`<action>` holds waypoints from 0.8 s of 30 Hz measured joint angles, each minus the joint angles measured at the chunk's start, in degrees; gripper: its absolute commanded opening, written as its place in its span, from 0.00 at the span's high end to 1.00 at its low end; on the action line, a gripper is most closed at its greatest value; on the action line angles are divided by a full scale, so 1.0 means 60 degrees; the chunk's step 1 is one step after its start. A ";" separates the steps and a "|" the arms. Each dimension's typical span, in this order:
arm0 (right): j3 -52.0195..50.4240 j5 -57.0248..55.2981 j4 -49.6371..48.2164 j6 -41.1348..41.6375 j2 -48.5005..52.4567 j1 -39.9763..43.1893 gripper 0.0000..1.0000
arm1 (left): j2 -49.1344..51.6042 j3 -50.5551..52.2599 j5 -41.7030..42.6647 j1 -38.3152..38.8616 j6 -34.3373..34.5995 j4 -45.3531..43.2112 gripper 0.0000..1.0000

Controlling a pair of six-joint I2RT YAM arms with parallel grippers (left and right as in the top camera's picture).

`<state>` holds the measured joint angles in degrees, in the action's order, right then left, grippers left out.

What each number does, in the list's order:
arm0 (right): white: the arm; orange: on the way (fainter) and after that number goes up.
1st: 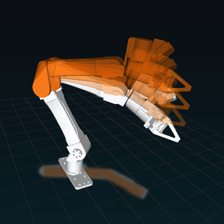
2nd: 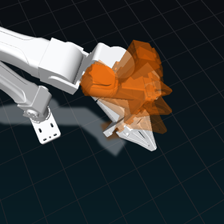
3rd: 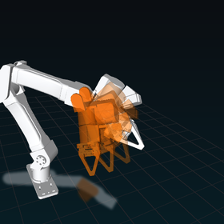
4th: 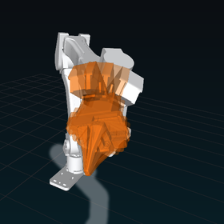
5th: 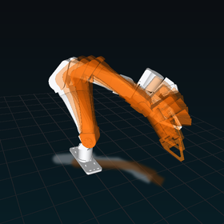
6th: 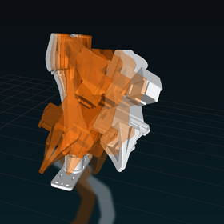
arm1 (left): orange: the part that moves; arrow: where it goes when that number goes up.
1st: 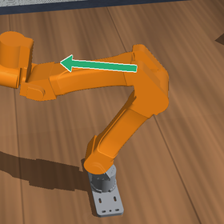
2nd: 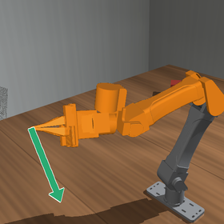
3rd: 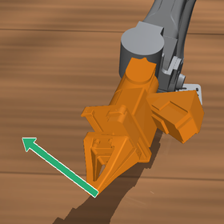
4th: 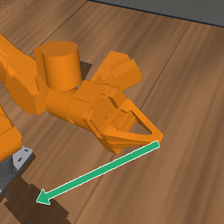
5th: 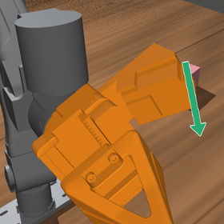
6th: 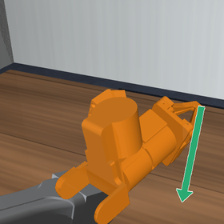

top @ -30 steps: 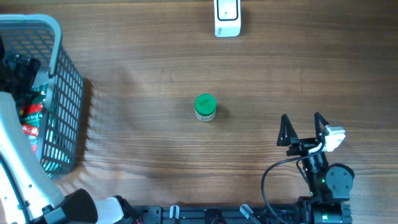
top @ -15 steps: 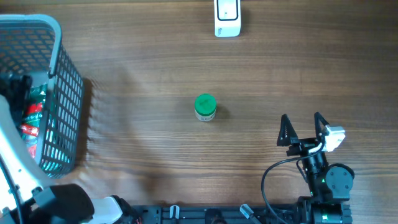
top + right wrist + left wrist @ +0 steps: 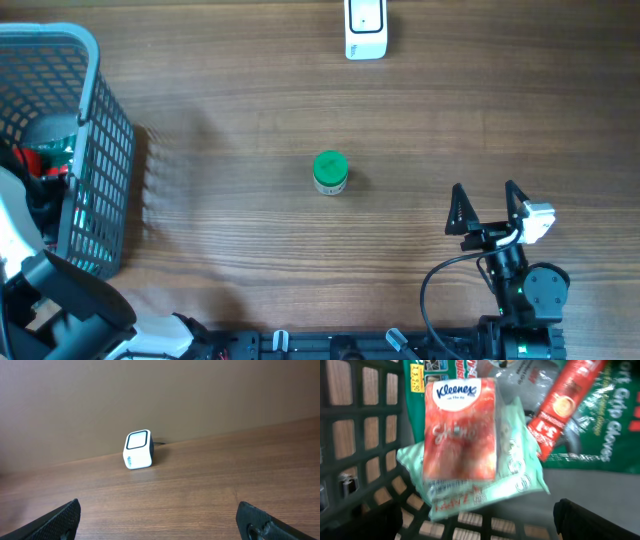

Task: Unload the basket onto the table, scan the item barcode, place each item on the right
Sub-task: 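Return the left gripper to the basket and grasp the Kleenex pack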

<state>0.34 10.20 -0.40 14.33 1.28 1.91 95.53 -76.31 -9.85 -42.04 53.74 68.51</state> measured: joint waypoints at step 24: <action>0.0000 0.0000 0.0000 0.0000 0.0000 0.0000 0.00 | 0.0018 0.1195 -0.0193 -0.0131 0.0102 -0.1002 0.00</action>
<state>0.34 10.20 -0.40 14.33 1.28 1.91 95.64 -69.14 -11.00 -42.83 54.35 62.50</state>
